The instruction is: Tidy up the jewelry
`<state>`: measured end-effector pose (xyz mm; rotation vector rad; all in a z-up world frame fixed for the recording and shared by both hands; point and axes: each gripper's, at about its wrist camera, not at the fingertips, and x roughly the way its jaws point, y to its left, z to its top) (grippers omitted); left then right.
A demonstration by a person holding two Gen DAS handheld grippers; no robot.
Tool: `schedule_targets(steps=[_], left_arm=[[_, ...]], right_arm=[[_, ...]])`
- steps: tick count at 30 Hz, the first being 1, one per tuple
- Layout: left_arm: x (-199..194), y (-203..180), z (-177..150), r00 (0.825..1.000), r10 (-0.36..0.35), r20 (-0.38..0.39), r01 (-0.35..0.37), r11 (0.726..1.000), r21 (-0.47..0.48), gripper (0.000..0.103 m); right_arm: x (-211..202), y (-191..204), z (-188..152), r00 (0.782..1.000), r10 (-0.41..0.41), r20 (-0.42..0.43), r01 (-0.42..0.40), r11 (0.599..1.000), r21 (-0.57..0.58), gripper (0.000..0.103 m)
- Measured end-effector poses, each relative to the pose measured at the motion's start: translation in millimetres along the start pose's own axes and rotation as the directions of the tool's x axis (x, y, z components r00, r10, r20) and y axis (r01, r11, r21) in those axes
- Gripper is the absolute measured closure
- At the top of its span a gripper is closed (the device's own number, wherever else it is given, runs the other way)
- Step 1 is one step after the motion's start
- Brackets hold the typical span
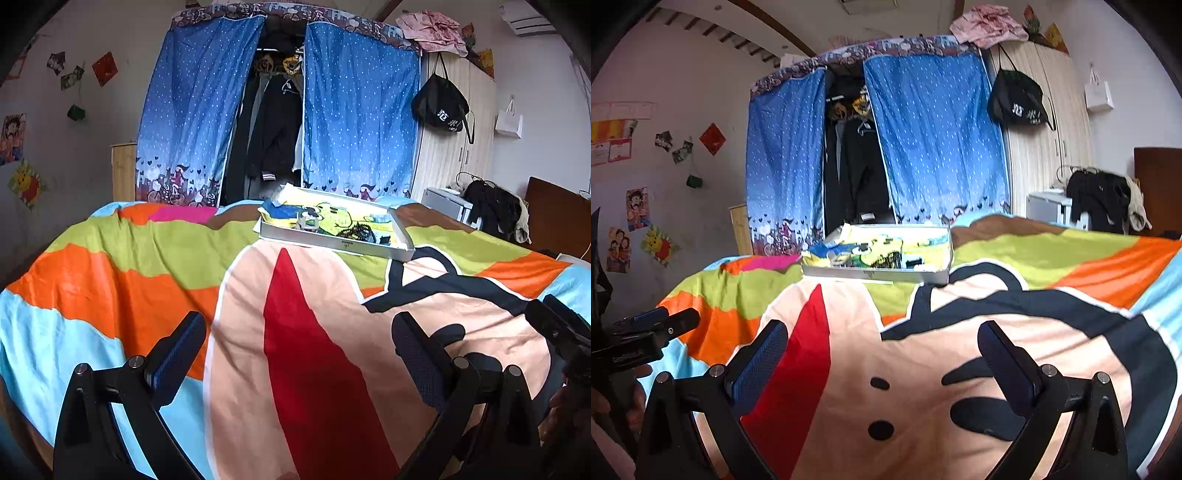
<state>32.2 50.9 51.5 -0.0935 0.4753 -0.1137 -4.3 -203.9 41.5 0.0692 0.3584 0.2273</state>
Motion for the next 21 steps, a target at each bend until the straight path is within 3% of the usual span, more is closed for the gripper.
schedule_targets(steps=[21], left_arm=[[0.7,-9.6,-9.5,1.0,-0.013,-0.008,0.014,0.999,0.03,0.005]], right_arm=[[-3.4,-13.5,-10.0,1.0,-0.014,-0.014,0.014,0.999,0.032,0.0]])
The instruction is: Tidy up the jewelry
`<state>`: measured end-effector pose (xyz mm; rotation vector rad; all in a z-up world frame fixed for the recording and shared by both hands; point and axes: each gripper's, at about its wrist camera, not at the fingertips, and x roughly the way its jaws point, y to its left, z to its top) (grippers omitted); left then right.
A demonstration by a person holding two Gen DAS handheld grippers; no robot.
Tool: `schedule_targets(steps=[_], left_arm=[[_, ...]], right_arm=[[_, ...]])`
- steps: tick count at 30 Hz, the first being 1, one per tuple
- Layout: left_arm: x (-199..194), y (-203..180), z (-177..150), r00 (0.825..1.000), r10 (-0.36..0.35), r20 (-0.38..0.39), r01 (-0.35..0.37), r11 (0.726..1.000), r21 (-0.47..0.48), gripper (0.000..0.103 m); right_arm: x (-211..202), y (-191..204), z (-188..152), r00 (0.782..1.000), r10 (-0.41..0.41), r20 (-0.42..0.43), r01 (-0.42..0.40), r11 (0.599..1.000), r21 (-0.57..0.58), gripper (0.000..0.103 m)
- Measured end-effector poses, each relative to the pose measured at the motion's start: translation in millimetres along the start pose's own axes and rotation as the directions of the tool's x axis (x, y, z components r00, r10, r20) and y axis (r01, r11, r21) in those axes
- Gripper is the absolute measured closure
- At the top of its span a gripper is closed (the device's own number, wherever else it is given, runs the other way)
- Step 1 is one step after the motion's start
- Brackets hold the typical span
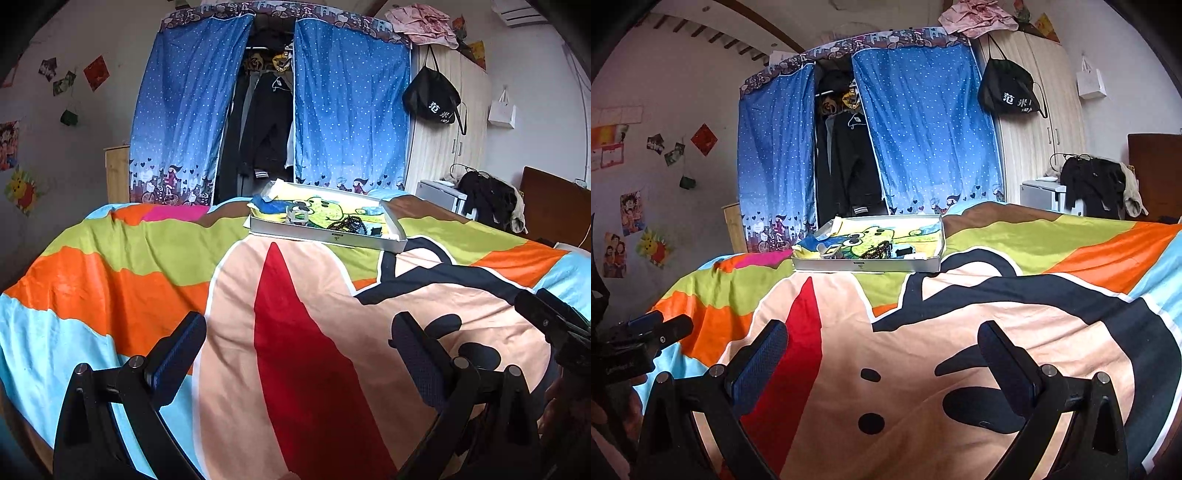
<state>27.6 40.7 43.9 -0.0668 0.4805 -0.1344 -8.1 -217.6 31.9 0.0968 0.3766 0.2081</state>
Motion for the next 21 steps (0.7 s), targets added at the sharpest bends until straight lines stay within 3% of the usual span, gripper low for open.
schedule_targets(steps=[21], left_arm=[[-3.1,0.9,-1.5,1.0,0.003,0.016,-0.003,1.0,-0.01,0.004]], right_arm=[[-1.6,-0.3,-0.1,1.0,-0.003,0.002,0.003,1.0,-0.001,0.0]])
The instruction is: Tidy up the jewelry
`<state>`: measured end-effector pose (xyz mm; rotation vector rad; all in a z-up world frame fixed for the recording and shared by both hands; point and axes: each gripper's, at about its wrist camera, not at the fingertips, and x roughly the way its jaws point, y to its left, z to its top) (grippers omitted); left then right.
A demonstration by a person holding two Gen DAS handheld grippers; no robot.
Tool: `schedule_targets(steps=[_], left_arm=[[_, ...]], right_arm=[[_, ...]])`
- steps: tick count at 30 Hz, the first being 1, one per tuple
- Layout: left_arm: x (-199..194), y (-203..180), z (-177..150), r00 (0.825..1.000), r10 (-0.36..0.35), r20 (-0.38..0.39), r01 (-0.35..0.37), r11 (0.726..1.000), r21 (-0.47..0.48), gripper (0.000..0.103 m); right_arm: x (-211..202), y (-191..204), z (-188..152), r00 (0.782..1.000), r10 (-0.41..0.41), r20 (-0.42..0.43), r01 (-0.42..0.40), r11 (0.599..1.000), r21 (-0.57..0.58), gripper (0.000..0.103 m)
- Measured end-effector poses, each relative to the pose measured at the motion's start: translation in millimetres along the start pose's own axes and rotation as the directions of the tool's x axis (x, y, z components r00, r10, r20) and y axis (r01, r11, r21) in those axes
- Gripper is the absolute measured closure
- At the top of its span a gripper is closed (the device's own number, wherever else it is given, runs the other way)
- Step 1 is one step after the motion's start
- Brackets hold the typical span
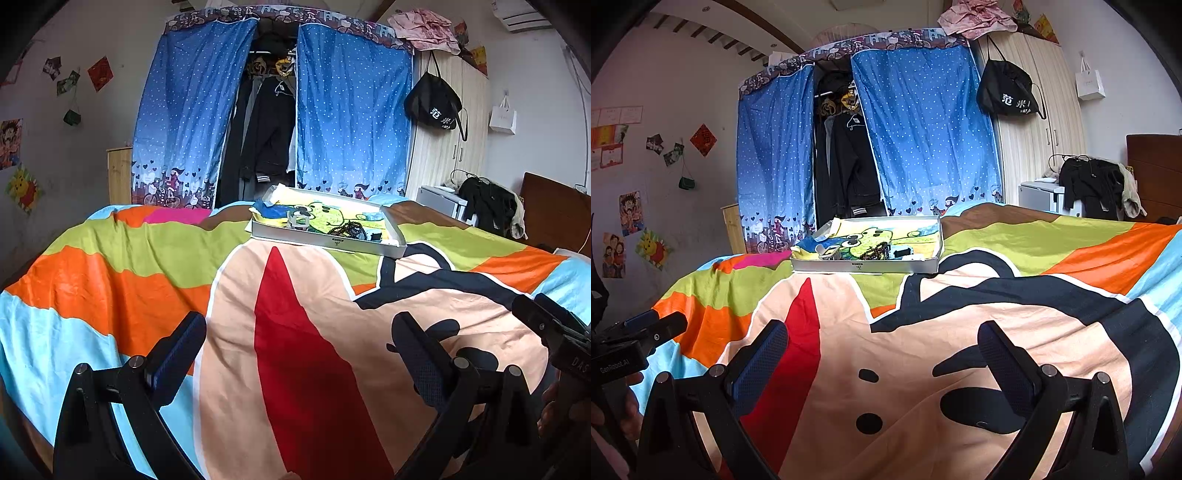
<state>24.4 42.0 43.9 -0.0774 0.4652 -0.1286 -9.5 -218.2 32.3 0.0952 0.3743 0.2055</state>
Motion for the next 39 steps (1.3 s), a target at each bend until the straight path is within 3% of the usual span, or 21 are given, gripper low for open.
schedule_targets(steps=[39], left_arm=[[-2.9,-2.0,-1.6,1.0,-0.004,-0.004,0.004,1.0,-0.013,0.004]], right_arm=[[-0.8,-3.8,-3.3,1.0,-0.009,-0.005,0.009,1.0,0.001,0.0]])
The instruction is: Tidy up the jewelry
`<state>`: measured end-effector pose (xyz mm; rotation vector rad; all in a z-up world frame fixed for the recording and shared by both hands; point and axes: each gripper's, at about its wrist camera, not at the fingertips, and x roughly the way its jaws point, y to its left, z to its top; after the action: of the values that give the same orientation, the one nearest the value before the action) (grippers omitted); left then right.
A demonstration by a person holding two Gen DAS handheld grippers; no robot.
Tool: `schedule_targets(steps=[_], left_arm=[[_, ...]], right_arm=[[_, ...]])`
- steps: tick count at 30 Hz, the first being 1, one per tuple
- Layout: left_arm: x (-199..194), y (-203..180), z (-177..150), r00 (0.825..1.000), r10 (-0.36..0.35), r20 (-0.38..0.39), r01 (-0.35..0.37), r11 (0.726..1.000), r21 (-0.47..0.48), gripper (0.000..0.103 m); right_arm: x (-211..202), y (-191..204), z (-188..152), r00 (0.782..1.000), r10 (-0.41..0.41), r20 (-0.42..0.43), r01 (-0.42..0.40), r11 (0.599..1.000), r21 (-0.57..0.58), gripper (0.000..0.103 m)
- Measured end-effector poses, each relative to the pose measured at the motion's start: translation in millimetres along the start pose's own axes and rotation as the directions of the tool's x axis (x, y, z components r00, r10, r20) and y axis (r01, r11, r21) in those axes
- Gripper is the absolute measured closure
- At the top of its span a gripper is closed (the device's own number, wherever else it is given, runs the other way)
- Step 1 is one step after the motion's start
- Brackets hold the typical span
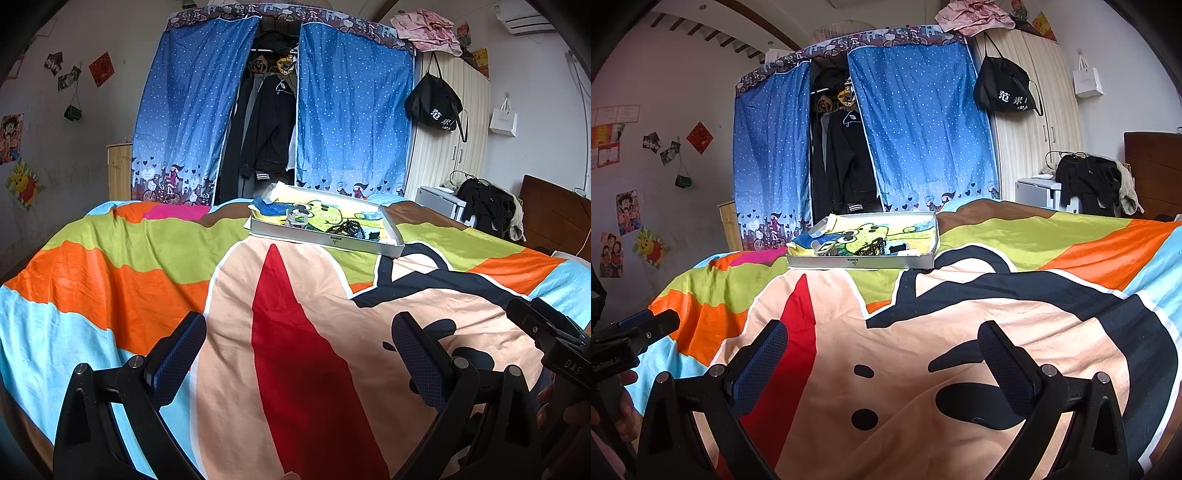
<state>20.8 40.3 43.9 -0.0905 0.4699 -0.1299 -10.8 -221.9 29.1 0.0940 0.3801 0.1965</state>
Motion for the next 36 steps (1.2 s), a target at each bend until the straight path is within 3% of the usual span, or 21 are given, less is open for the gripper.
schedule_targets(steps=[36], left_arm=[[-5.4,-5.4,-1.0,1.0,-0.001,-0.006,0.001,1.0,-0.009,0.004]], right_arm=[[-0.1,-0.2,1.2,1.0,-0.001,-0.001,0.001,1.0,-0.001,0.0]])
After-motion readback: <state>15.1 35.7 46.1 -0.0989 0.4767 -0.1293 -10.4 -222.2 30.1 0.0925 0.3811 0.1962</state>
